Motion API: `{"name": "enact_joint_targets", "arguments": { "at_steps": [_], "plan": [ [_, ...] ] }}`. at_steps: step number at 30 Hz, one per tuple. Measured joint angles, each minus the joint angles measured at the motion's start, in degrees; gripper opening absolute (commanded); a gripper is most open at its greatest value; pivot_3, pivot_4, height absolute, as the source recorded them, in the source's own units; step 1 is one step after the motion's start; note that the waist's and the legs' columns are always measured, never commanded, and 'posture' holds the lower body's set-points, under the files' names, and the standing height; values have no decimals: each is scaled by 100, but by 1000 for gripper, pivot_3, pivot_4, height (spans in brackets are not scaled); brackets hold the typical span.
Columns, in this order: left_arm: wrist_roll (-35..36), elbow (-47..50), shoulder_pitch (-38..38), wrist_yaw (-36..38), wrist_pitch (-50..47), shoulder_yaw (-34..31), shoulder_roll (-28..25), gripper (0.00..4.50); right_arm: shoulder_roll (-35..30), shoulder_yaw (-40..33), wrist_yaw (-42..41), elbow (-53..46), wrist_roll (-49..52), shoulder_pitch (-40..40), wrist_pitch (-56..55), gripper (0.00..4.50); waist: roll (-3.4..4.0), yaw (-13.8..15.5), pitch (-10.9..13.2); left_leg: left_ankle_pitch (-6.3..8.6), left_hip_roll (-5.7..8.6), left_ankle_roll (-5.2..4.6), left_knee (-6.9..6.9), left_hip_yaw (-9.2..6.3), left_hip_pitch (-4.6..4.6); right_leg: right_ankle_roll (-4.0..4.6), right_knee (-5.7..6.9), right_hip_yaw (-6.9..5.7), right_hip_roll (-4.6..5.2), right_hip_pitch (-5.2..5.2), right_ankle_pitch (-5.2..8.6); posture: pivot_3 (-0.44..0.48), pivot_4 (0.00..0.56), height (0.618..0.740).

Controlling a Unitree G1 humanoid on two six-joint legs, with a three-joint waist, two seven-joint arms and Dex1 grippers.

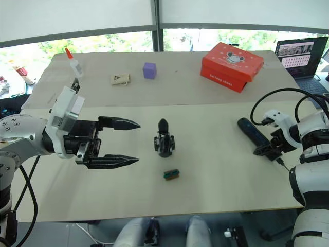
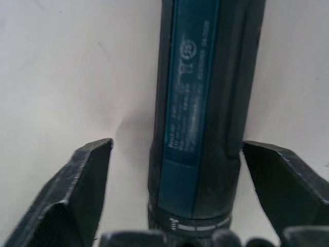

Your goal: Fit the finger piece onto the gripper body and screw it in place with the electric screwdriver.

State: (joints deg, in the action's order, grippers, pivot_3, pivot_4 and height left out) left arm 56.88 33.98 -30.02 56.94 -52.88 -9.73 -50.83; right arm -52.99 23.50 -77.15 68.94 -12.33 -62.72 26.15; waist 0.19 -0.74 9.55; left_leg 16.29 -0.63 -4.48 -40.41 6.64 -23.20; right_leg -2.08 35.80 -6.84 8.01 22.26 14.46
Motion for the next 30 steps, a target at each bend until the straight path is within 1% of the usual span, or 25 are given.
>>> {"name": "enact_joint_targets", "arguments": {
  "at_steps": [2, 3, 4, 6, 10, 13, 17, 19, 23, 24, 30],
  "plan": [
    [2, 0, -75, 13, 2, 18, -73, 4500, 2, -16, 14, 52, -57, -1, -209, 2651, -3, -6, 1, 0, -1, 1, 0, 0, 2, 0, 0, 2, -2, 0, 0, 0, 150, 740],
    [-9, 0, -86, 33, 7, 32, -114, 4500, 4, -28, -16, 78, -86, -15, -280, 2236, -2, -11, 1, -1, -1, 2, 2, 0, 4, 0, 0, 3, -3, 1, 0, 0, 150, 740],
    [-25, -1, -87, 54, 12, 55, -132, 4500, 9, -34, -75, 125, -101, -48, -288, 1968, -2, -14, 1, -1, -1, 3, 3, 0, 3, 0, 1, 4, -5, 2, 0, 0, 150, 740],
    [-46, -25, -80, 124, 30, 105, -174, 4500, 114, -53, -385, 250, -109, -222, -195, 1943, 3, -20, 6, -4, -5, 8, 4, 1, -2, 1, 1, 6, -13, 7, 0, 0, 150, 740],
    [-93, -77, -80, 232, 78, 204, -177, 4500, 378, -121, -1031, 226, -99, -676, 107, 1943, 37, -62, 30, -7, -8, 13, 12, 5, -2, 2, 11, 18, -20, 17, 0, 0, 150, 740],
    [-153, -112, -81, 272, 174, 226, -177, 4500, 529, -129, -1118, 17, -135, -674, 119, 1943, 37, -25, 30, -9, -14, 16, 13, 0, -10, 2, 16, 18, -34, 15, -1, 0, 150, 740],
    [-188, -128, -84, 338, 210, 323, -176, 4500, 689, -44, -1079, -207, -308, -413, -99, 1943, 36, 39, 30, -9, -5, 15, 3, -5, -20, 2, 14, 37, -36, 15, -1, 0, 150, 740],
    [-198, -128, -88, 377, 251, 352, -176, 4500, 671, -30, -999, -258, -388, -373, -312, 2998, 35, 35, 31, -9, -5, 15, -1, -5, -18, 1, 10, 55, -46, 8, -1, 0, 150, 740],
    [-182, -119, -86, 512, 284, 366, -179, 4500, 592, 29, -975, -311, -547, -353, -728, 4374, 34, 30, 31, -10, -5, 16, -3, -4, -7, 1, 9, 76, -54, 7, 0, 0, 150, 740],
    [-171, -113, -82, 548, 285, 366, -190, 4500, 578, 30, -995, -301, -567, -362, -729, 4445, 34, 19, 31, -10, -6, 16, -3, -4, -7, 1, 10, 78, -56, 7, 0, 0, 150, 740],
    [-172, -100, -50, 622, 298, 392, -273, 4500, 584, 194, -1048, -124, -924, -502, -720, 4445, 34, -10, 31, -10, -8, 16, 0, -1, -8, 1, 14, 83, -60, 12, 0, 0, 150, 740]
  ]
}}
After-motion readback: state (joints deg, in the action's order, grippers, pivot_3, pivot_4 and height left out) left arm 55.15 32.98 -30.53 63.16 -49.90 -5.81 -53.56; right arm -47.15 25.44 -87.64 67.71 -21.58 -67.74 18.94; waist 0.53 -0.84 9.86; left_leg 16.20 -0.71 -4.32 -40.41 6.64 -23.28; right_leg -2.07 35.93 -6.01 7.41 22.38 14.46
